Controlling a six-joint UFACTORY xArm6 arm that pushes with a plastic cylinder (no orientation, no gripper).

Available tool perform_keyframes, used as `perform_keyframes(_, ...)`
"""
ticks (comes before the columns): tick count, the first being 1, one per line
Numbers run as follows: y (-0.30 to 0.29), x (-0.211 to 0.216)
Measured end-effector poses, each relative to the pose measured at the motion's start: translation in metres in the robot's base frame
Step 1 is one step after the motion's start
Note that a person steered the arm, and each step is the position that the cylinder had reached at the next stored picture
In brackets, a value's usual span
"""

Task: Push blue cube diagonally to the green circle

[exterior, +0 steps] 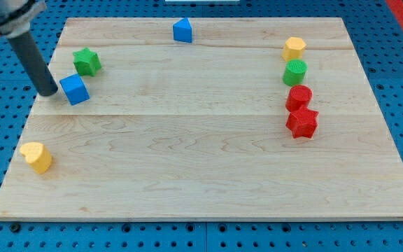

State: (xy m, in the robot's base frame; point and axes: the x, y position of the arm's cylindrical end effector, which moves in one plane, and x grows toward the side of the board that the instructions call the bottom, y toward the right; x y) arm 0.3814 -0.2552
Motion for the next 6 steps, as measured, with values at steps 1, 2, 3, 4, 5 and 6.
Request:
perform_keyframes(1,0.115,0.024)
perform_keyframes(2,0.130,0.050)
perform_keyframes(3,0.220,0.048)
perform_keyframes(4,0.290,0.027)
perform_keyframes(5,0.309,-0.023)
perform_keyframes(6,0.304,-0.047)
